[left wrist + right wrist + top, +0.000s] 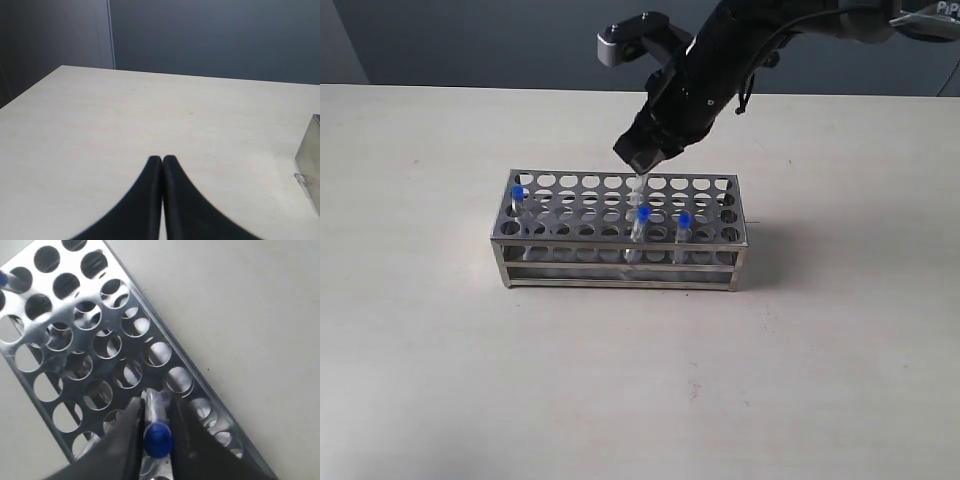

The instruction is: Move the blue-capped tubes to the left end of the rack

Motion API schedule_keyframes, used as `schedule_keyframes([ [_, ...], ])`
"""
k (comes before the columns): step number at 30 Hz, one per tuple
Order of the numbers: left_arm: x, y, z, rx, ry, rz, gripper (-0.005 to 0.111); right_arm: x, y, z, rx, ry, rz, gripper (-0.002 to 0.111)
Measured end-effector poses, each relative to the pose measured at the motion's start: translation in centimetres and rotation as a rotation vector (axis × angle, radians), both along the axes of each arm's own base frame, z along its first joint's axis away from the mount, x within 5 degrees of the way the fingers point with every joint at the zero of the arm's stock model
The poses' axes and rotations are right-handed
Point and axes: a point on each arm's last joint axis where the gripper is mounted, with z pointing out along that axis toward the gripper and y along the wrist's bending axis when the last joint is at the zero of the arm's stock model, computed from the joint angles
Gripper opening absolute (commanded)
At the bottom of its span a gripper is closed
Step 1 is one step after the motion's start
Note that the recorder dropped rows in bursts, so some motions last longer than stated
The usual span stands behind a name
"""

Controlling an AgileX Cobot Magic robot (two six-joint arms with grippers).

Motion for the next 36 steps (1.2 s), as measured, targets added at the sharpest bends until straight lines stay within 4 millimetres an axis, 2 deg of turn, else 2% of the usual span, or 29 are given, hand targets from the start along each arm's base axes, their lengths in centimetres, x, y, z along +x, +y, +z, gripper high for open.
schedule_keyframes([
  [3,0.0,0.0,0.0,0.000,0.000,0.000,0.001,-0.3,-0.3,1.6,0.013,-0.034,0.004,-0.001],
  [6,0.0,0.0,0.0,0.000,0.000,0.000,0.001,-1.0,0.7,3.3,0.025,-0.096,0.053,-0.001],
  [10,0.0,0.0,0.0,0.000,0.000,0.000,0.001,-1.9,4.2,6.9,0.111,-0.240,0.119,-0.001],
  [12,0.0,0.0,0.0,0.000,0.000,0.000,0.001,-2.0,5.6,7.5,0.135,-0.274,0.143,-0.001],
  [17,0.0,0.0,0.0,0.000,0.000,0.000,0.001,-1.0,7.5,6.3,0.139,-0.263,0.166,-0.001],
  [22,0.0,0.0,0.0,0.000,0.000,0.000,0.001,-0.5,8.4,4.9,0.147,-0.213,0.171,-0.001],
  [30,0.0,0.0,0.0,0.000,0.000,0.000,0.001,-1.5,9.6,4.2,0.149,-0.192,0.207,-0.001],
  [36,0.0,0.0,0.0,0.000,0.000,0.000,0.001,-1.7,10.7,3.0,0.151,-0.198,0.223,-0.001],
])
